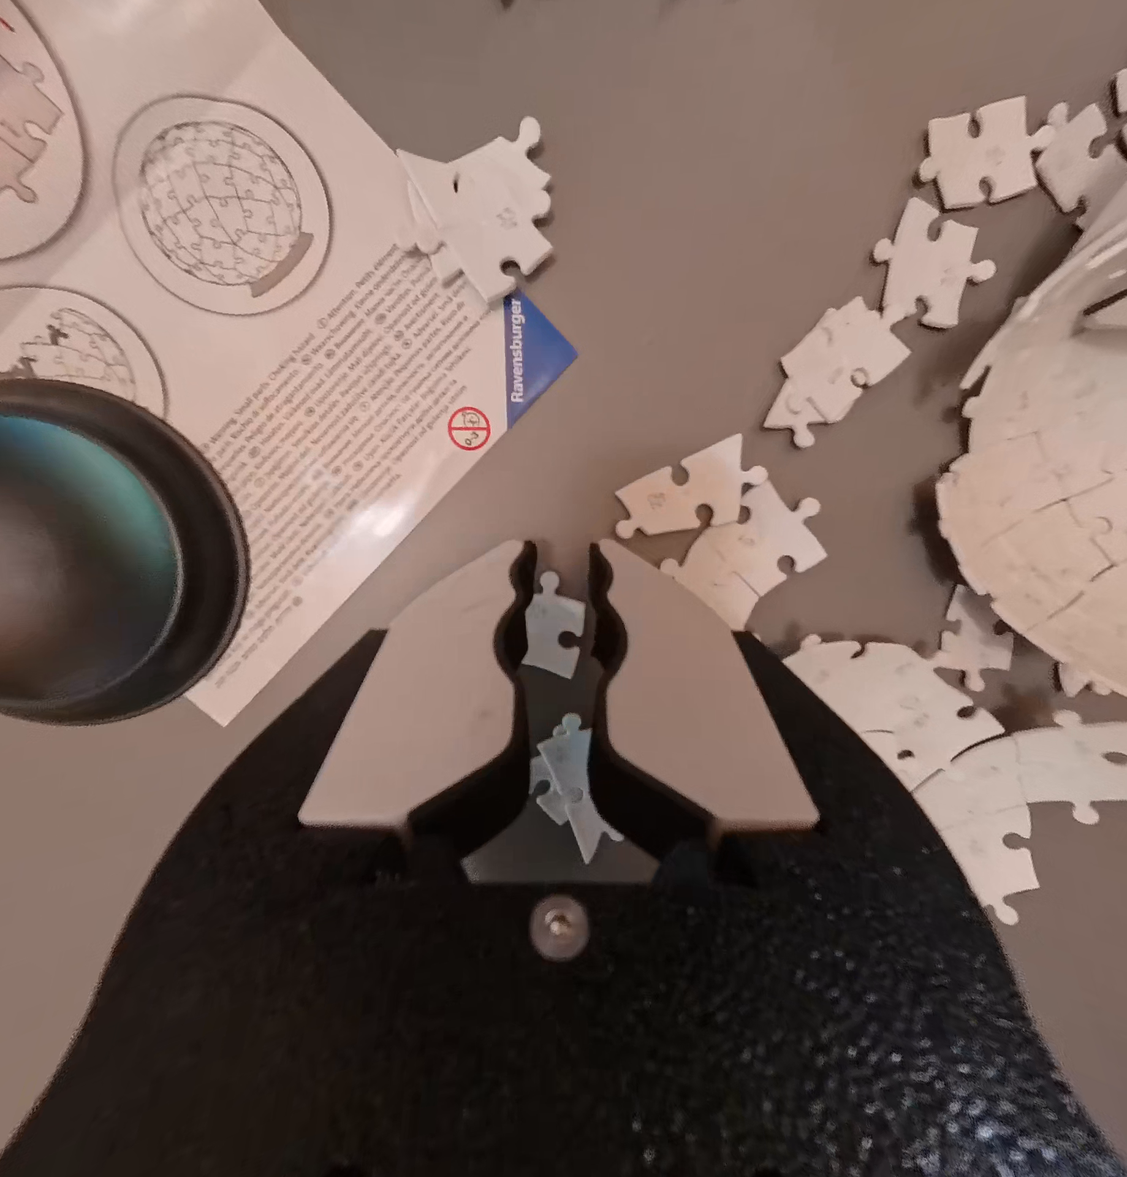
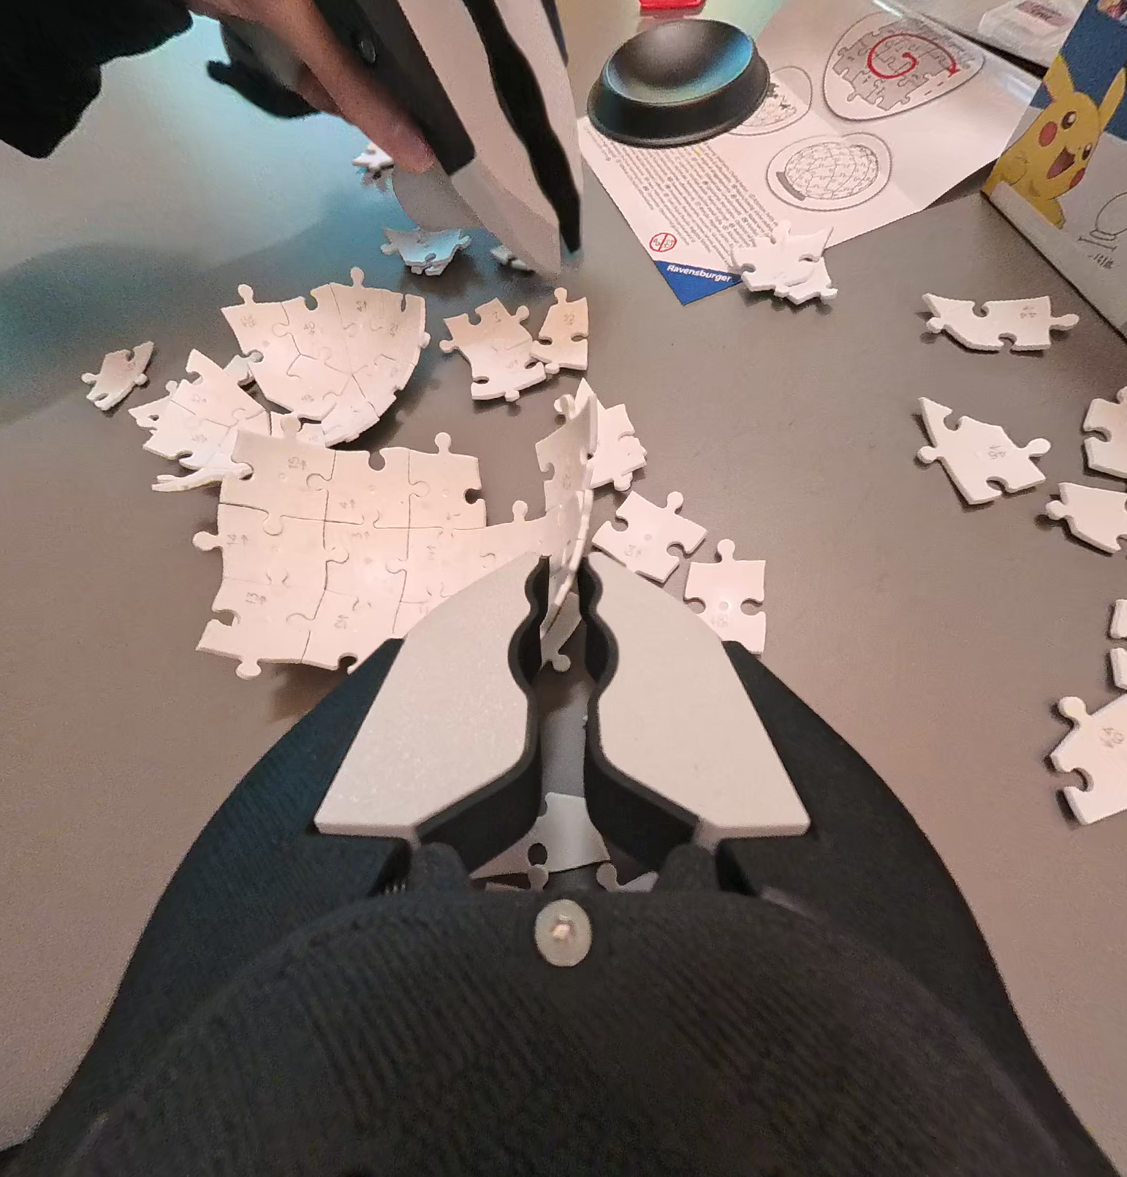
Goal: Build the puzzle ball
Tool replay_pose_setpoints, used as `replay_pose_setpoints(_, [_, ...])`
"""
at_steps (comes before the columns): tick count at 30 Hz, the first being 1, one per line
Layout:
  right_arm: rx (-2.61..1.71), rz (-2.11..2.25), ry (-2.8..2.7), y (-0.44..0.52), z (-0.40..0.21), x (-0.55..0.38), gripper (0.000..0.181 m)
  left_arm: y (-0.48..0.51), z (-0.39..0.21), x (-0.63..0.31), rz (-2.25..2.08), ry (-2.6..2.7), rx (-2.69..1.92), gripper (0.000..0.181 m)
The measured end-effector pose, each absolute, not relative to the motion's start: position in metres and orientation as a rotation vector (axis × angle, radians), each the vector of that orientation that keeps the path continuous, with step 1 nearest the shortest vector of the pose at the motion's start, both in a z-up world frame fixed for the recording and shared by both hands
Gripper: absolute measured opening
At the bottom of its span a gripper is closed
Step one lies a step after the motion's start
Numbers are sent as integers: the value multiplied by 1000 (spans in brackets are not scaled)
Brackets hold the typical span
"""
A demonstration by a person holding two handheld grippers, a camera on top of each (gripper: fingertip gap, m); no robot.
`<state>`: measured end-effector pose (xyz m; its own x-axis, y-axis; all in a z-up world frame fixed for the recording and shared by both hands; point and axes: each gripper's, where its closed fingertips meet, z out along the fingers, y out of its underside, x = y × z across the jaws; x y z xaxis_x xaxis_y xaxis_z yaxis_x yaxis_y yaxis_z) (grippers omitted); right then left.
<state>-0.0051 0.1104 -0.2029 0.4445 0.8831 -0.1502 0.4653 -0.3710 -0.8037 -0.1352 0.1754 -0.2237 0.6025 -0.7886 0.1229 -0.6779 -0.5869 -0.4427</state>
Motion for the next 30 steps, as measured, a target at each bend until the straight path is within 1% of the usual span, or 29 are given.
replay_pose_setpoints(4, [-1986, 709, -1148, 113, -204, -5, 11, 166, -206, -133, -488, 1141, -2404, 17])
replay_pose_setpoints(6, [-1980, 689, -1154, 114, -204, -6, 12, 151, -199, -138, -517, 1134, -2384, 22])
replay_pose_setpoints(10, [-1972, 683, -1160, 114, -204, -7, 12, 116, -194, -156, -579, 1078, -2392, 25])
replay_pose_setpoints(15, [-1941, 664, -1173, 115, -201, -6, 11, 86, -207, -170, -668, 1045, -2444, 26])
replay_pose_setpoints(19, [-1910, 657, -1169, 116, -197, -3, 9, 79, -218, -163, -725, 1102, -2463, 26])
replay_pose_setpoints(23, [-1875, 665, -1169, 116, -194, -4, 8, 82, -221, -151, -807, 1116, -2470, 25])
replay_pose_setpoints(30, [-1862, 638, -1179, 118, -194, -6, 8, 87, -222, -142, -914, 1087, -2484, 16])
